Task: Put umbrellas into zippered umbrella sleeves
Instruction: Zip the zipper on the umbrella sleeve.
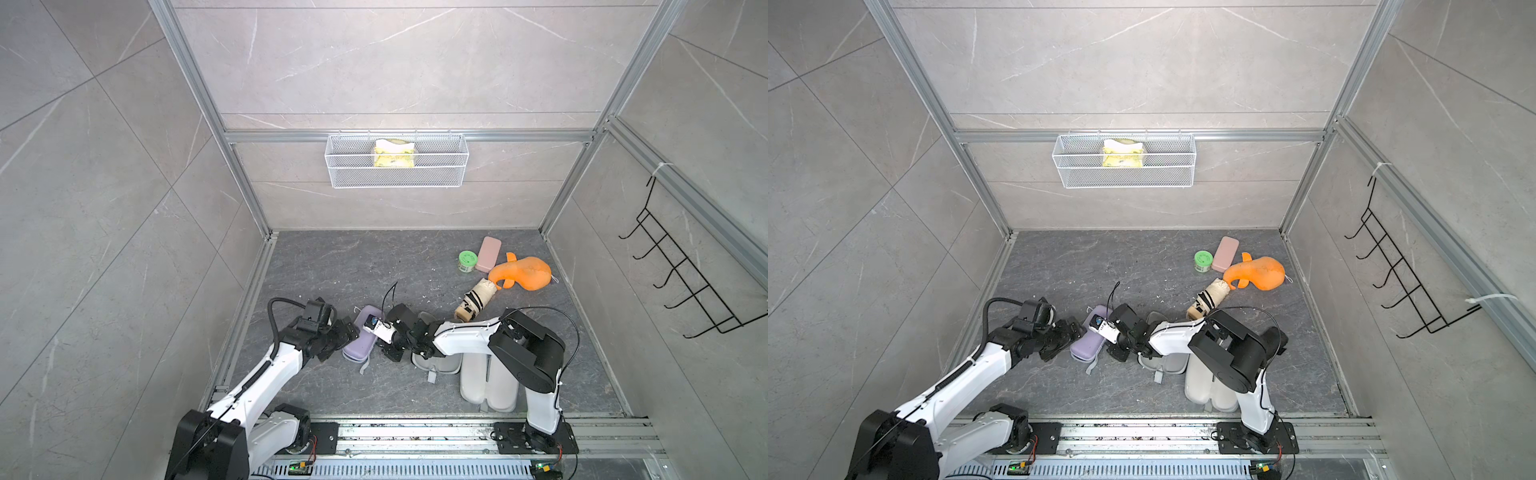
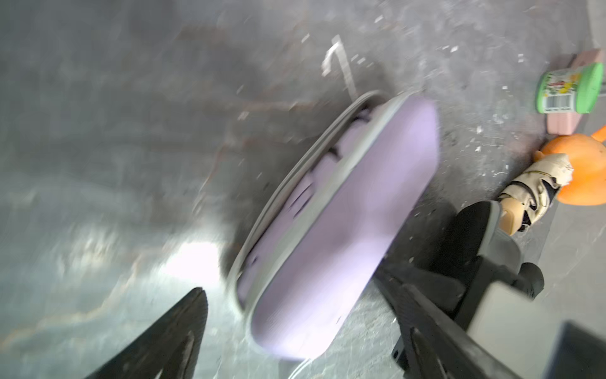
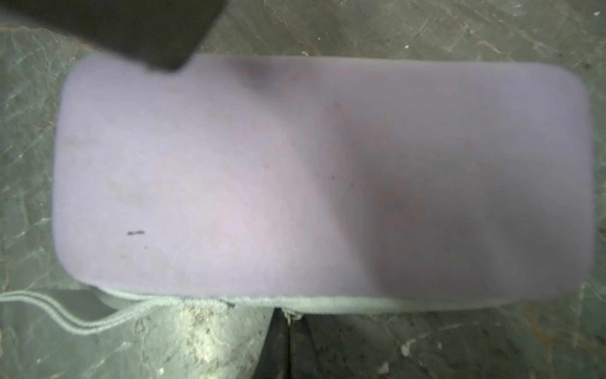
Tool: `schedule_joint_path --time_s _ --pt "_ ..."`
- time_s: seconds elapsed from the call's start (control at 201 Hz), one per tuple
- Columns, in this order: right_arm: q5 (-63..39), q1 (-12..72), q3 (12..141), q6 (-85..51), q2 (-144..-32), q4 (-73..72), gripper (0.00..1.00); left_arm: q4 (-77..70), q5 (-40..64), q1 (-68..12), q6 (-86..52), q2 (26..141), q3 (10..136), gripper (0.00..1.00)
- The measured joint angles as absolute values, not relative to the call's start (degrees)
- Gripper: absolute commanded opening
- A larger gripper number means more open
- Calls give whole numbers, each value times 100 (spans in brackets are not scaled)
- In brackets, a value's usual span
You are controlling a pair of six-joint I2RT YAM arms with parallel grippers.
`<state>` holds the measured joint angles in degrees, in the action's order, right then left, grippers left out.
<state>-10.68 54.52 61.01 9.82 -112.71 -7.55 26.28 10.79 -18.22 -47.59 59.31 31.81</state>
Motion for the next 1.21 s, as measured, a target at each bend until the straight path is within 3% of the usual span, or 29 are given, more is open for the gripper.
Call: schedule_joint_path --time_s 0.254,0.408,0.508,0.757,0.911,1.12,1.21 --pt "-1352 5452 6173 858 -11273 -569 0 2630 939 -2263 -5826 5369 2418 90" --pt "-1511 5452 6283 856 -11273 -283 0 1881 591 -2847 -6624 5223 1929 71" --pt "-1531 5452 6342 849 -11273 -134 0 1350 429 -3000 -6945 5238 1772 64" --pt "-1455 5286 6471 493 -11303 84 0 847 154 -3011 -7076 5262 1664 50" --pt "-1188 4954 6606 285 -11312 307 0 493 366 -2580 -6836 5575 1669 38" --pt "-246 4770 7260 204 -11587 961 0 117 781 -2152 -6294 6294 1990 37" --pt "-32 4731 7432 161 -11677 1076 0 189 921 -1955 -6045 6388 2097 44"
